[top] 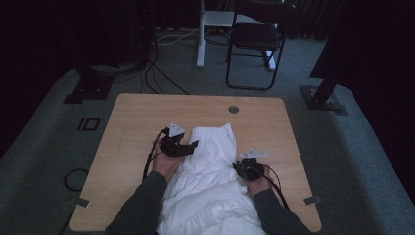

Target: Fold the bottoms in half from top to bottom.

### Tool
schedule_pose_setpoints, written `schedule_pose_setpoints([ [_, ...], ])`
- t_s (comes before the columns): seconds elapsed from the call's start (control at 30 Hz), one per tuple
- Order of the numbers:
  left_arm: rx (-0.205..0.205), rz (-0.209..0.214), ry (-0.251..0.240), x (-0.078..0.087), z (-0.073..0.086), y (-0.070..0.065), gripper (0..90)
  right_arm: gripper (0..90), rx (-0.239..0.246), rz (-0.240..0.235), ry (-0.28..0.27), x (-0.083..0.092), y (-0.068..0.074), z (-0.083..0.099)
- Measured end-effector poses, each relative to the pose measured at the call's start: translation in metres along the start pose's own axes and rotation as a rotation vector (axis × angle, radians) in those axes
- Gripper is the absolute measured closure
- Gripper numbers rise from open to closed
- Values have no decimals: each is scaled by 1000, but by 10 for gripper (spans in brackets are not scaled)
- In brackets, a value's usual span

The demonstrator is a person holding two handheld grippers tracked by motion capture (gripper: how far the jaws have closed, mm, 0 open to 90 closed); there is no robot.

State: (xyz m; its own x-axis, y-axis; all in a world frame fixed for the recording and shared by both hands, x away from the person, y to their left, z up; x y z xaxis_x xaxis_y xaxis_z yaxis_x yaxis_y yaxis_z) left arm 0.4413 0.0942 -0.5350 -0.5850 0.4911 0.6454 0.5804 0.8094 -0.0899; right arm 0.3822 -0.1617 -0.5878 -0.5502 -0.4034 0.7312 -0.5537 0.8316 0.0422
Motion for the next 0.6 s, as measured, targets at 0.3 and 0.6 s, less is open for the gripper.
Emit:
schedule_pose_setpoints([
  [0.3,-22,-49,123,-48,24,-2,277,807,-3,-7,-2,0,0,0],
  [0.6,-66,-80,113,-50,26,-5,288,450,-17,-73,-24,8,-12,-19],
])
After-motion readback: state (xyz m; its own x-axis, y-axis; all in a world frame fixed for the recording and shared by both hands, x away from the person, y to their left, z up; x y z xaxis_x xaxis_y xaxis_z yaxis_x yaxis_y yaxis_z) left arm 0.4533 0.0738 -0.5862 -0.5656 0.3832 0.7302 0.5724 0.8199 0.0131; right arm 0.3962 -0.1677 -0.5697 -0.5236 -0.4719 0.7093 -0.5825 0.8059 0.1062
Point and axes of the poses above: each handheld gripper's, and its own axes: x roughly backward along the jaws, z roughly out of its underside, y roughly to its left, the point moved 4 cm from there along -x, roughly forward along the jaws, and after that the axes turned 5 degrees about y, right-handed, at the moved point
